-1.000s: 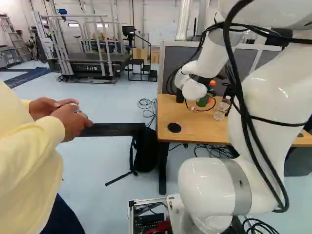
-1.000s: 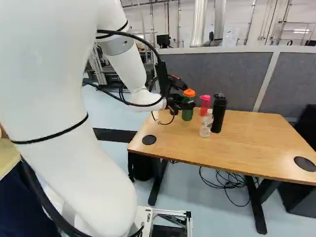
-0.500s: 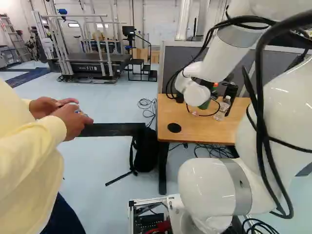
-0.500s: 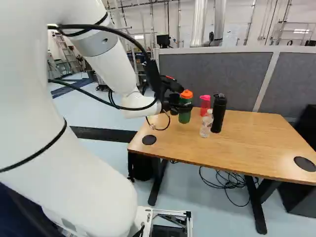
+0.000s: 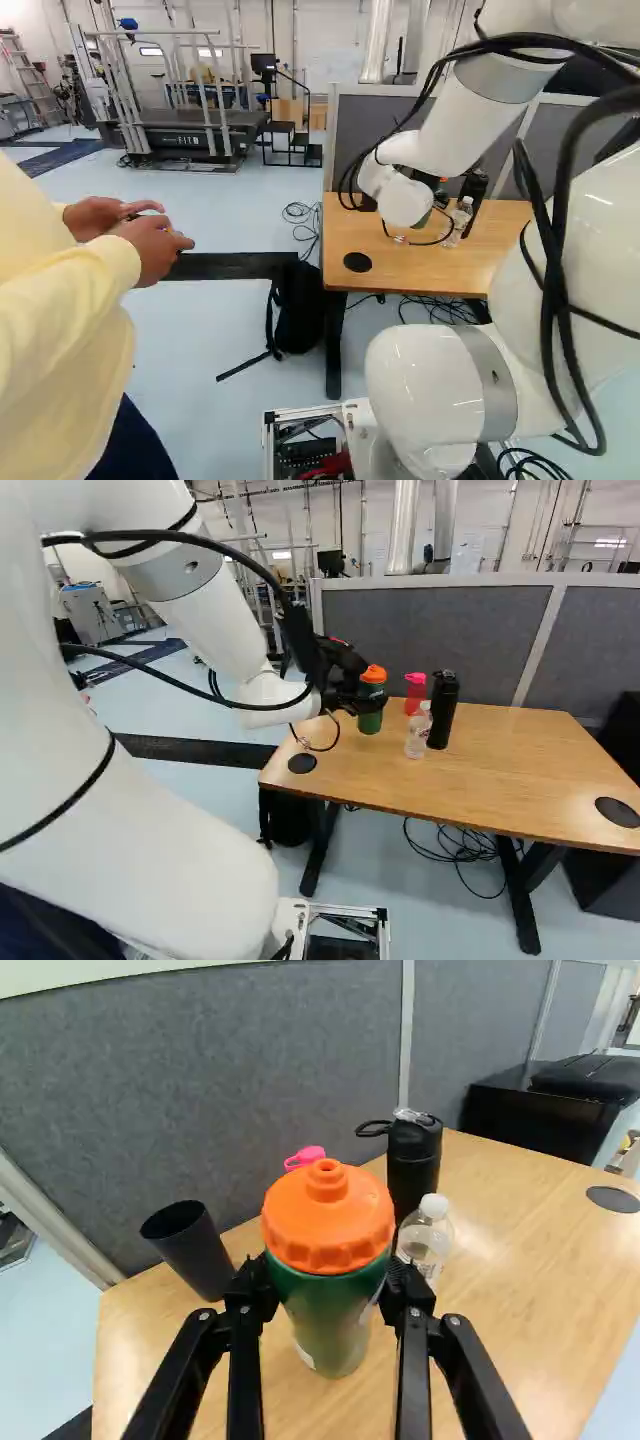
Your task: Pick up the green bottle from the table
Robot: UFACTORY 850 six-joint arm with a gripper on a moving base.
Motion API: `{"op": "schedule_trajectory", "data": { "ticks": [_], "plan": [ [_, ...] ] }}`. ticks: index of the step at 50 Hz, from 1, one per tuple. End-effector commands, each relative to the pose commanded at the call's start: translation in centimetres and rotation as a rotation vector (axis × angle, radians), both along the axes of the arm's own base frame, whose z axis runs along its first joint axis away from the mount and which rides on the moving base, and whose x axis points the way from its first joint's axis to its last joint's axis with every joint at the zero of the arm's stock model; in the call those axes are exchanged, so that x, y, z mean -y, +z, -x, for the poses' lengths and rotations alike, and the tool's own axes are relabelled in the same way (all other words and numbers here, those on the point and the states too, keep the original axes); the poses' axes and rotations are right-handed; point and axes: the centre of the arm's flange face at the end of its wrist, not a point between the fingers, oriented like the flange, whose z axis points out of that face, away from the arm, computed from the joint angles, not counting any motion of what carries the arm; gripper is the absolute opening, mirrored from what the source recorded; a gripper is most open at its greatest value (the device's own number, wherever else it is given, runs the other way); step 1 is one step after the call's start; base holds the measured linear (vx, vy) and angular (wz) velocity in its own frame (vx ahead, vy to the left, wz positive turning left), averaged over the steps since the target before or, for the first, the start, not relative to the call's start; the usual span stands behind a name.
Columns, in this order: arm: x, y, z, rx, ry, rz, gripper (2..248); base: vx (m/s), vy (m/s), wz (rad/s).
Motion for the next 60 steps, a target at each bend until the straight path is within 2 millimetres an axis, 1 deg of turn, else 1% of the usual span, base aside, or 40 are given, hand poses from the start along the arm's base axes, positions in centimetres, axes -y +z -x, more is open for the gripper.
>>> {"op": "schedule_trajectory", "data": {
  "ticks": [30, 60],
  "plan": [
    [-1.1, -0.7, 0.6, -0.009, 0.090, 0.025, 119, 0.000, 0.000, 0.000],
    [-3.4, -2.1, 2.1, -0.030, 0.280, 0.069, 119, 0.000, 0.000, 0.000]
  ]
}}
